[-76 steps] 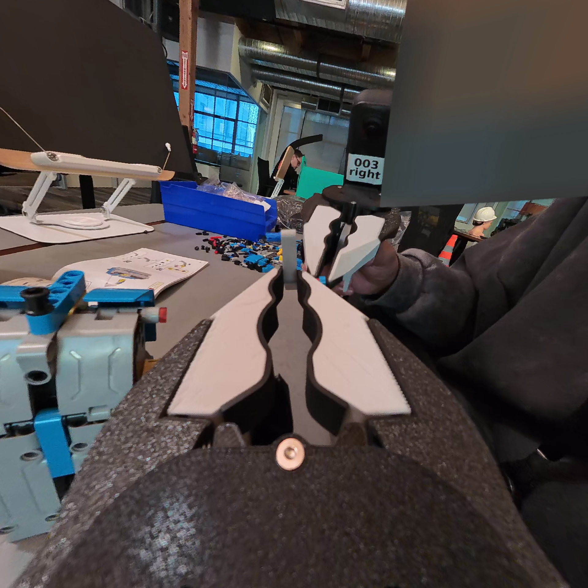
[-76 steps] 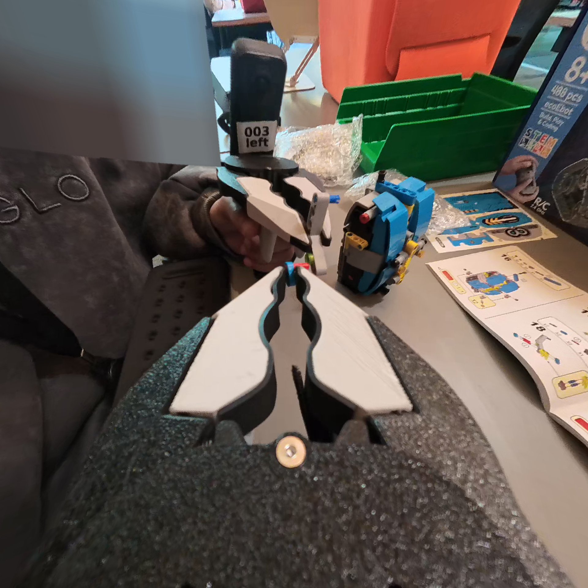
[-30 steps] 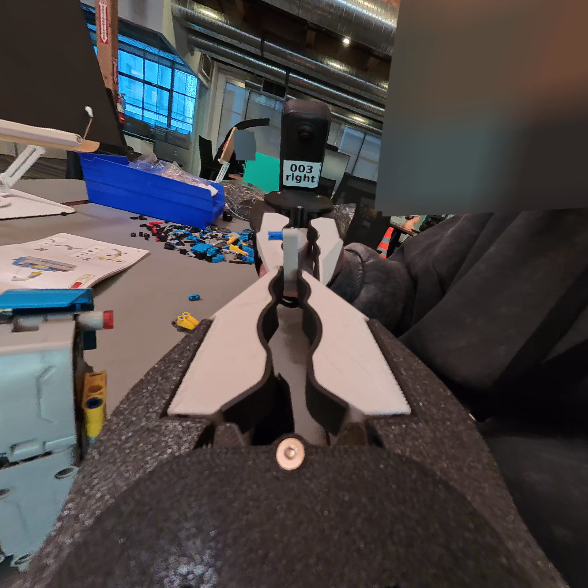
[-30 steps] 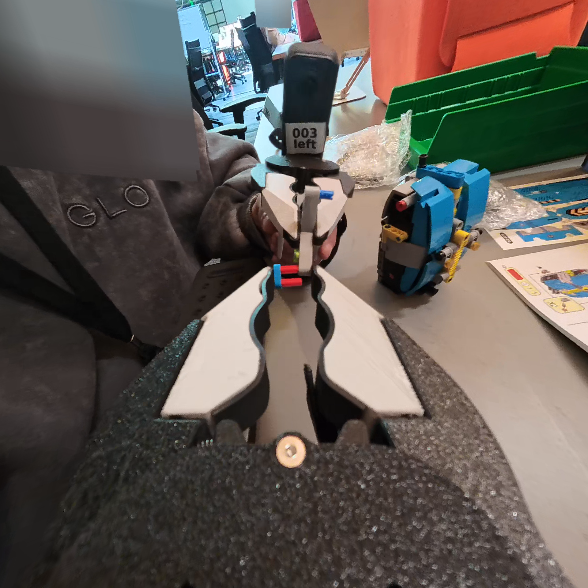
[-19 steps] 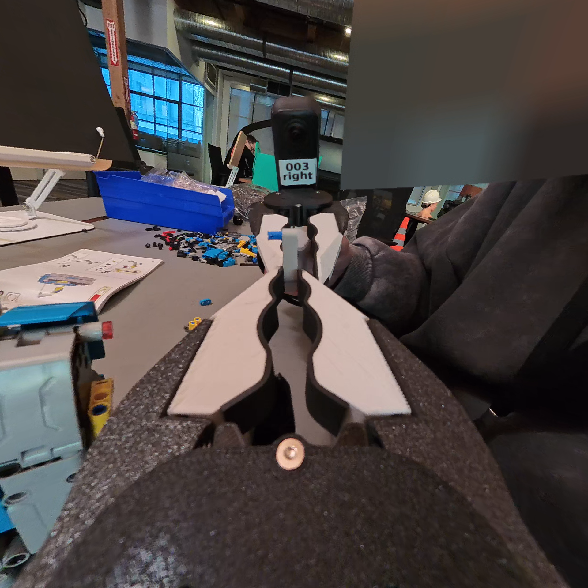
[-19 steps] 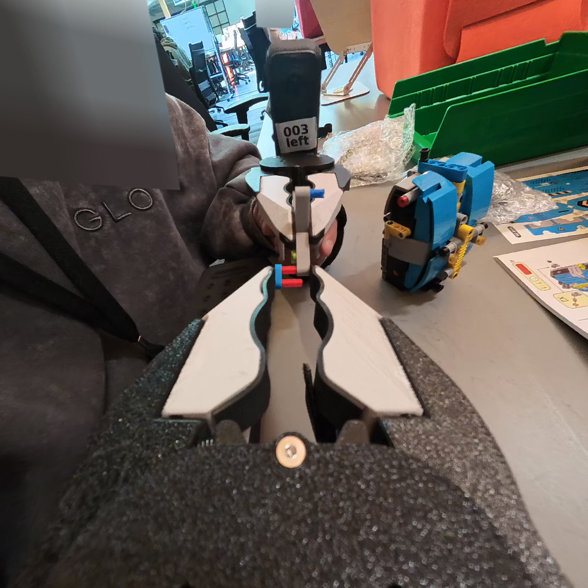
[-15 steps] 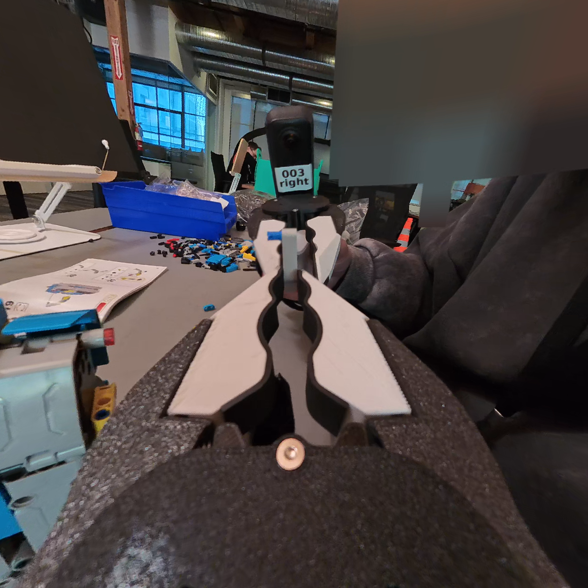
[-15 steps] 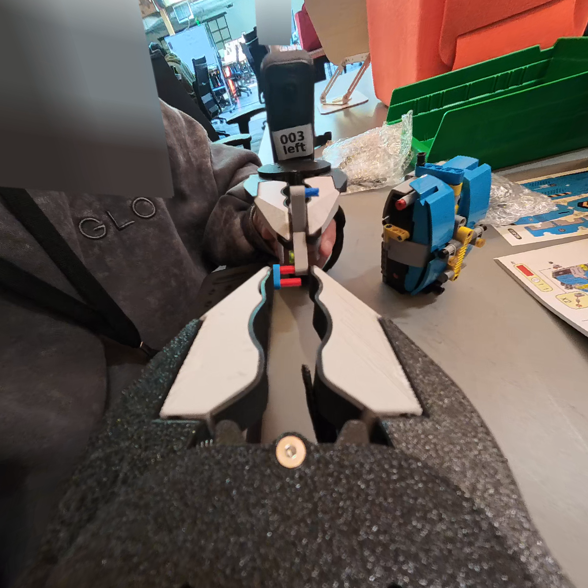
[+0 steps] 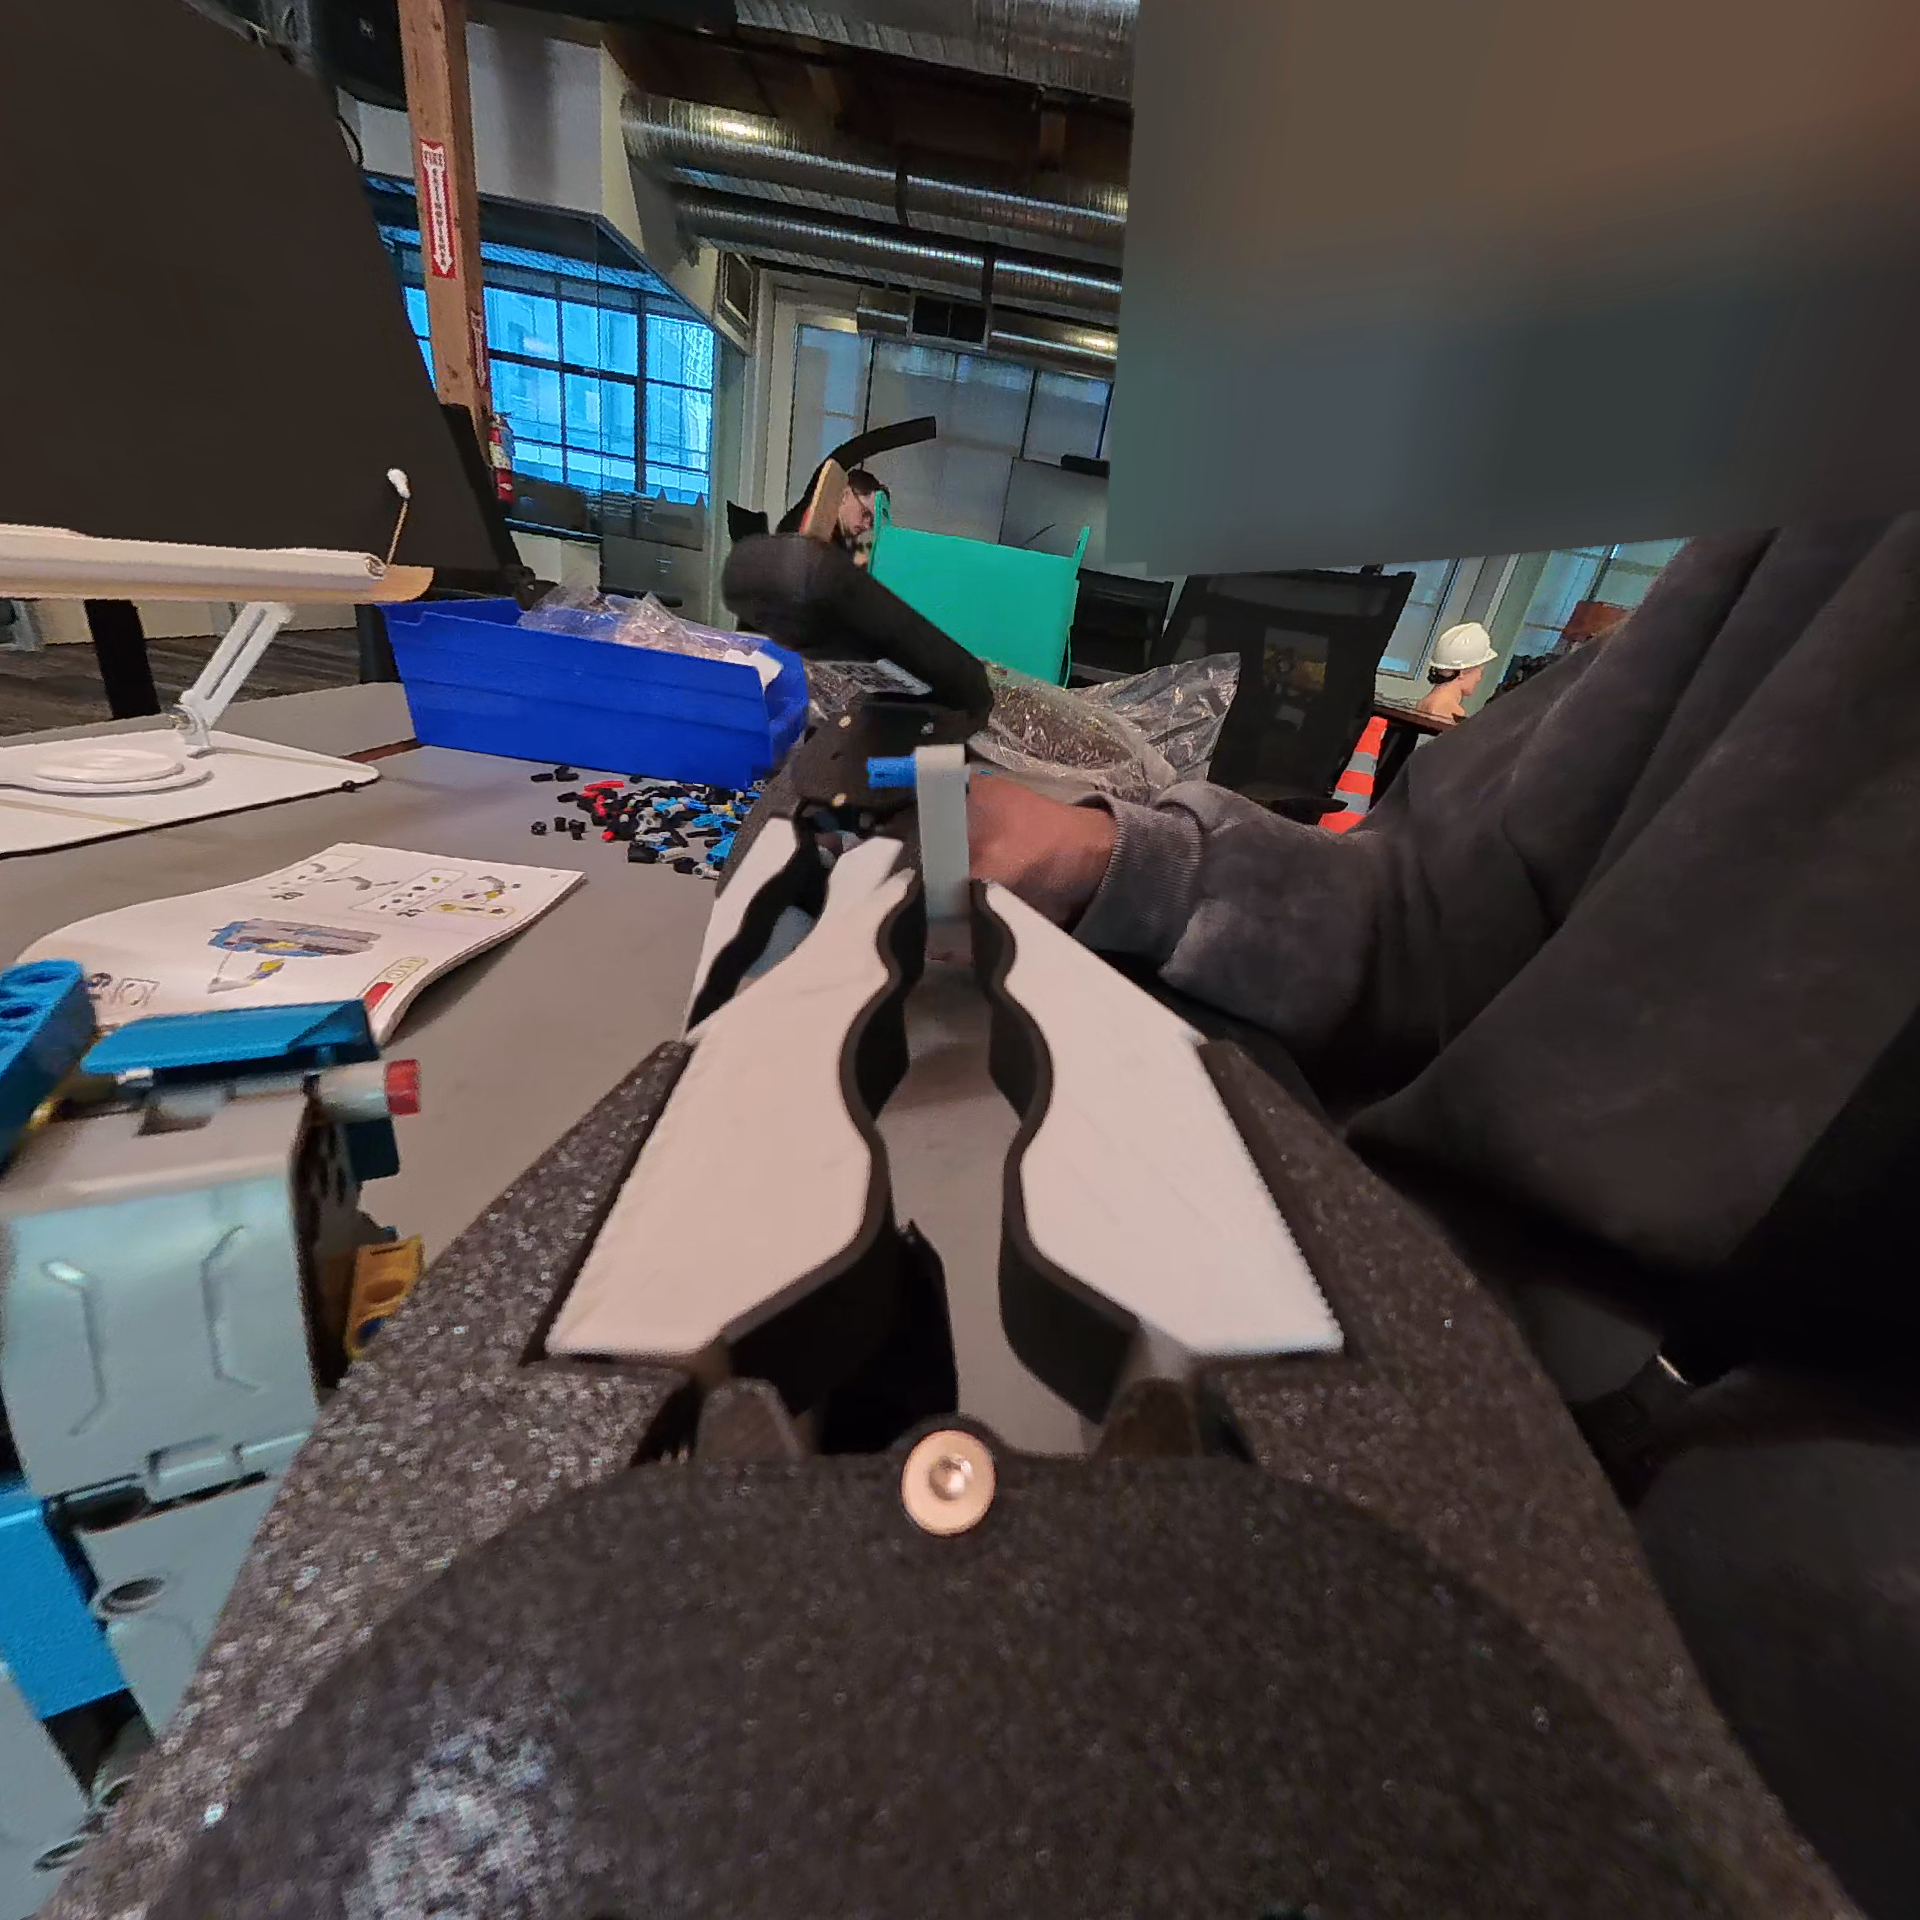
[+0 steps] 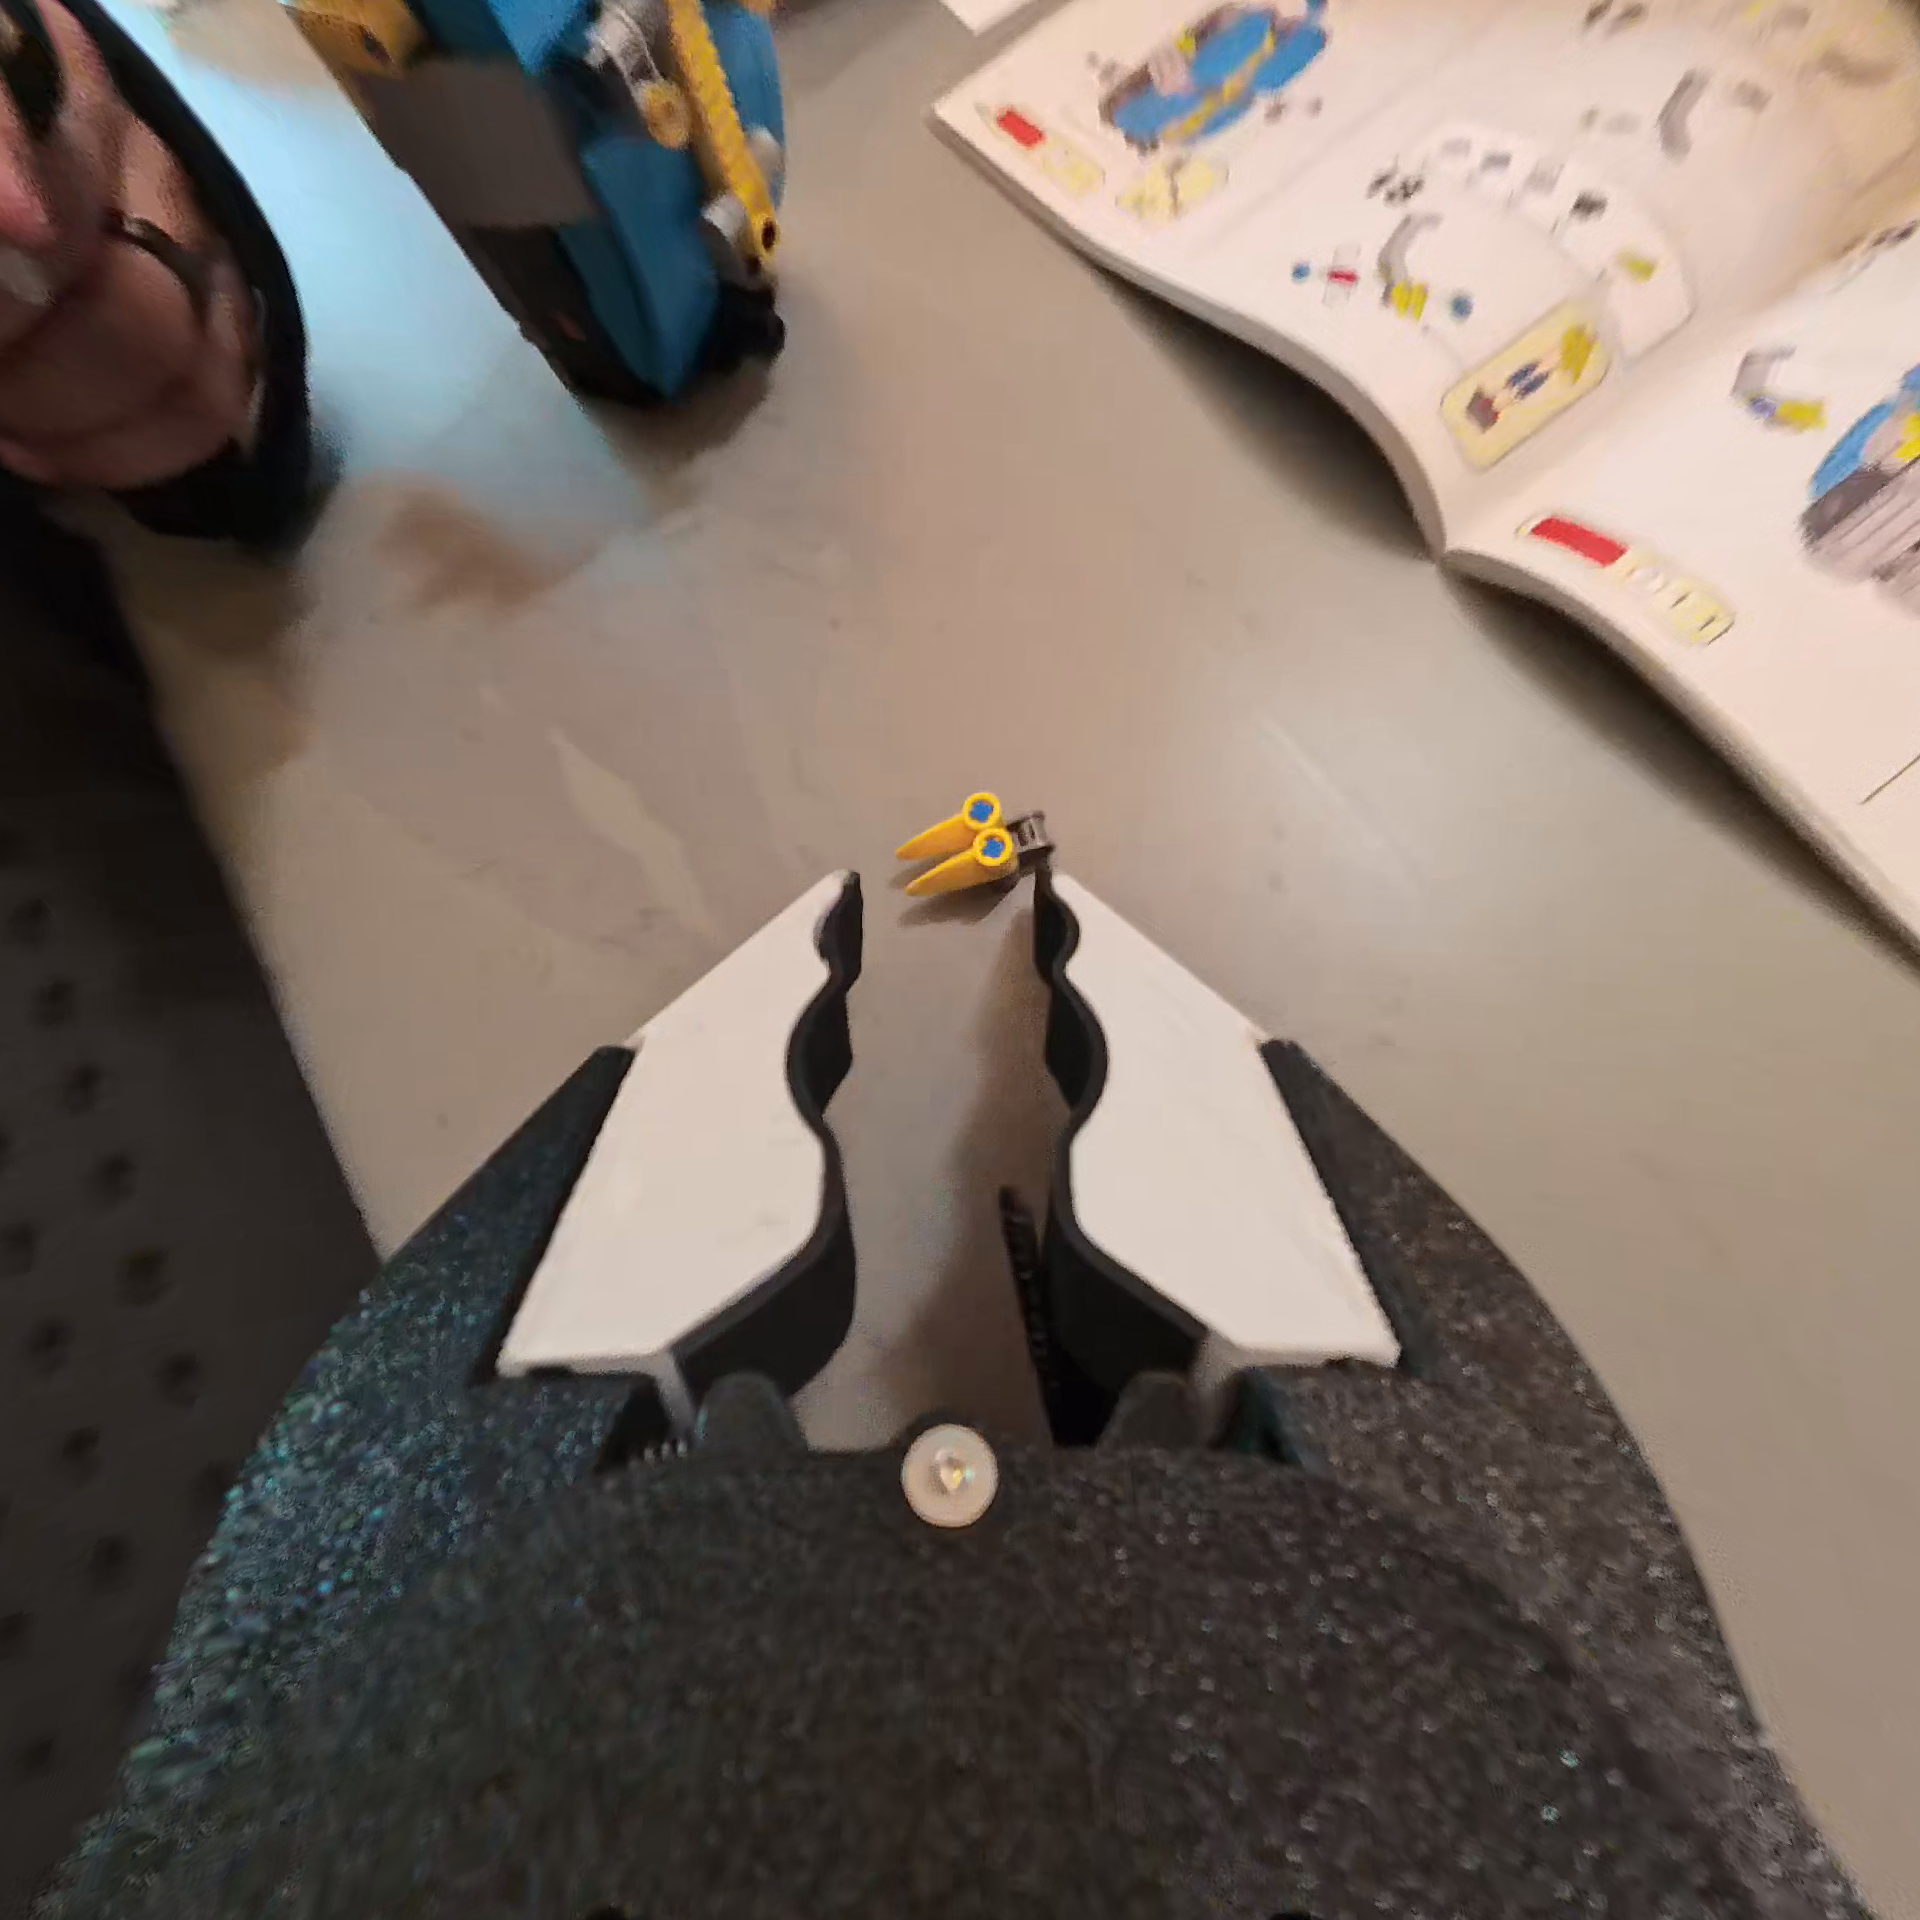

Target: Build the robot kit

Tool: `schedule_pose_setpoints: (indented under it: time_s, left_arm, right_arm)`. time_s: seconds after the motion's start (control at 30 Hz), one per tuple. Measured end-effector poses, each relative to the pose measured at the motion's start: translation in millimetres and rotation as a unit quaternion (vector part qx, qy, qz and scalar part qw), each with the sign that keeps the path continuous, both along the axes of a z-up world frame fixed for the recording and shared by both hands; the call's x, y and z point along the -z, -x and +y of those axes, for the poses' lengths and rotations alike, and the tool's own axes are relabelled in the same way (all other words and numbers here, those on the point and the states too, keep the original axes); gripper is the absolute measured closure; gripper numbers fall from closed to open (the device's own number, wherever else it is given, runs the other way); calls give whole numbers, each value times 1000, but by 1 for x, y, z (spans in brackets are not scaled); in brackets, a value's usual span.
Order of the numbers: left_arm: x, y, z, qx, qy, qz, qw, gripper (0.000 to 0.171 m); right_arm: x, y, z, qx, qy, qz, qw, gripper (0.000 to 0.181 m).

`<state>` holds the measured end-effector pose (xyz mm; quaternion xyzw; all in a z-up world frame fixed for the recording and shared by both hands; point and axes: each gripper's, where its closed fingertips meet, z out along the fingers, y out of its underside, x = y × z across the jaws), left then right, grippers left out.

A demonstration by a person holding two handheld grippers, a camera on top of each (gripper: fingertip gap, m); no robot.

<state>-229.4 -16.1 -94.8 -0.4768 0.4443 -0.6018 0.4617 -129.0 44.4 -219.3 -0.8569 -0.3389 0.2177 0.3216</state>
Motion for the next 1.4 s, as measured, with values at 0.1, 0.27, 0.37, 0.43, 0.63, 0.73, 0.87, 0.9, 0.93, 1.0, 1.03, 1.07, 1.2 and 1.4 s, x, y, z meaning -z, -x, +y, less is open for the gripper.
schedule_pose_setpoints:
  time_s: [0.1,0.27,0.37,0.43,0.63,0.73,0.87,0.9,0.93,1.0,1.03,1.07,1.2,1.4]
  left_arm:
    - [1,-1,-3,3,-8,4,1000,164]
    - [2,-1,-4,7,-1,4,1000,164]
    - [2,-1,-4,7,1,4,1000,164]
    - [1,-1,-3,6,1,3,1000,164]
    - [-4,3,4,4,24,-16,1000,165]
    - [-9,5,4,13,37,-30,999,165]
    - [-12,6,-1,29,38,-40,998,165]
    - [-12,6,-3,31,34,-40,998,165]
    - [-12,6,-4,34,32,-40,998,165]
    - [-12,6,-7,39,28,-40,998,165]
    - [-13,6,-8,40,26,-41,998,165]
    - [-12,6,-8,41,26,-40,998,165]
    - [-12,5,-13,51,22,-38,998,165]
    - [-13,6,-22,74,18,-42,996,165]
  right_arm:
    - [6,5,-2,7,4,-31,999,146]
    - [8,20,6,5,-3,-12,1000,140]
    - [8,23,9,10,12,0,1000,141]
    - [10,17,12,11,-11,-26,1000,160]
    - [-21,34,-8,-52,-29,71,996,166]
    - [-84,70,-49,-155,-54,222,961,166]
    - [-113,91,-67,-187,-52,265,945,166]
    - [-115,93,-68,-189,-52,267,943,166]
    - [-114,95,-70,-194,-47,264,944,166]
    - [-110,96,-68,-192,-47,253,947,166]
    - [-109,97,-70,-198,-41,257,945,166]
    - [-110,97,-72,-203,-38,261,943,166]
    - [-112,99,-79,-222,-39,266,937,166]
    - [-114,100,-90,-256,-29,290,922,165]
